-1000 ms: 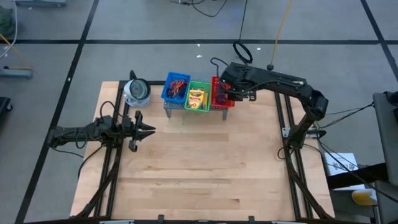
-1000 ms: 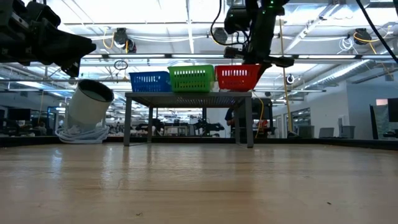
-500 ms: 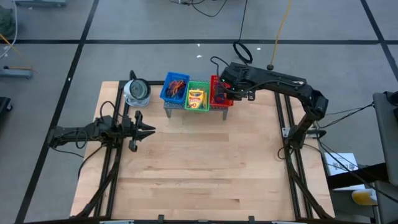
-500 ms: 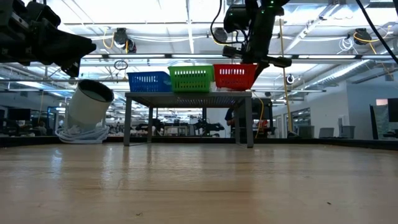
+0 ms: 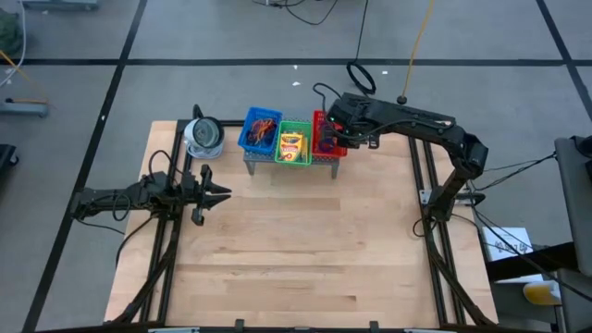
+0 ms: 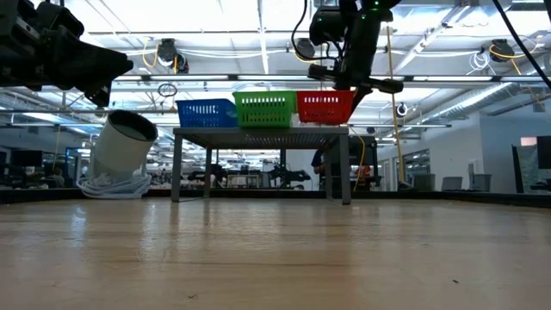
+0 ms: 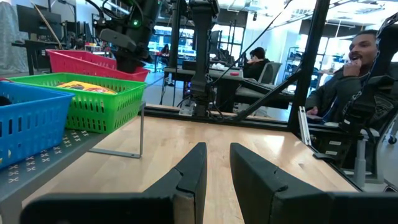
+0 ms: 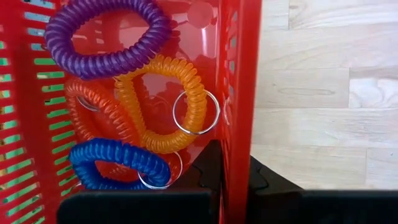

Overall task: Pick & Place Office Desk Supplies
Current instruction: Put the red bin on the shelf

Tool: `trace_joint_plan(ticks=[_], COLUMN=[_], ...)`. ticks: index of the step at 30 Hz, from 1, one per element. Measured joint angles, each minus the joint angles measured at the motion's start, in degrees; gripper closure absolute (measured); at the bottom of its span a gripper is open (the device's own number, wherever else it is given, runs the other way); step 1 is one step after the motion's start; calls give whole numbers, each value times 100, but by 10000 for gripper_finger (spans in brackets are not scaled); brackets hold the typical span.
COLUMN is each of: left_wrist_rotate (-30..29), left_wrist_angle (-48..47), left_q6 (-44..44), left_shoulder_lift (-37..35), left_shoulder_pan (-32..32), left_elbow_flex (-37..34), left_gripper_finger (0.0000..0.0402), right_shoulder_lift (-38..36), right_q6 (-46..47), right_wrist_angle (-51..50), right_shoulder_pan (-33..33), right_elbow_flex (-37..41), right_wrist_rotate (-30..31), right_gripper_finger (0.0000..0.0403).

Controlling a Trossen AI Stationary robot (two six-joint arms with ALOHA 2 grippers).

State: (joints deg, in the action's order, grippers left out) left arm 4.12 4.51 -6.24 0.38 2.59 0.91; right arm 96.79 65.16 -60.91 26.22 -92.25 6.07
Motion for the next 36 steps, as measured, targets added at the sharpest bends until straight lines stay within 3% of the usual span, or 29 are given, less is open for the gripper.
trace_joint_plan(ticks=[27, 36], left_wrist_rotate=[0, 0], left_wrist_angle=[0, -1], left_q6=[0, 0], left_shoulder_lift=[0, -1], left_shoulder_pan=[1, 1], left_elbow_flex=[0, 0], left_gripper_finger=[323, 323], right_shoulder_lift=[0, 0], right_q6=[-132, -135], right_wrist_angle=[160, 158], right_shoulder_pan=[0, -2], right_elbow_flex=[0, 0], right_wrist_rotate=[178, 183], right_gripper_finger=[402, 383])
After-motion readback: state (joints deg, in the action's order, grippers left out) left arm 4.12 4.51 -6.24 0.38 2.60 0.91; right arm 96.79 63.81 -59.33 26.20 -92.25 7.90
